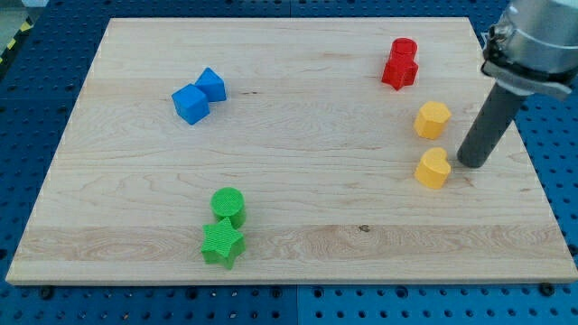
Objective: Push the yellow hexagon closer to the yellow heart
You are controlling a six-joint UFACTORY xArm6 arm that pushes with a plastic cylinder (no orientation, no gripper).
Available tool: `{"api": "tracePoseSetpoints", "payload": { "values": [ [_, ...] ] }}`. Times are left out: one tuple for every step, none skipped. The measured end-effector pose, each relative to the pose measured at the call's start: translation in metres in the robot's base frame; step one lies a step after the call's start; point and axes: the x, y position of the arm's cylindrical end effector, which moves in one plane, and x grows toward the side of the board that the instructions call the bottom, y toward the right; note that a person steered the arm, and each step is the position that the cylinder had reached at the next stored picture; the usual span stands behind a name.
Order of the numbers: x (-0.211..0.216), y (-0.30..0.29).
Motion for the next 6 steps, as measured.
{"api": "tracePoseSetpoints", "payload": {
  "values": [
    [-0.039, 0.008],
    [-0.078, 0.007],
    [-0.082, -0.006],
    [-0.082, -0.022],
    [-0.082, -0.025],
    [-0.082, -0.031]
  ]
}}
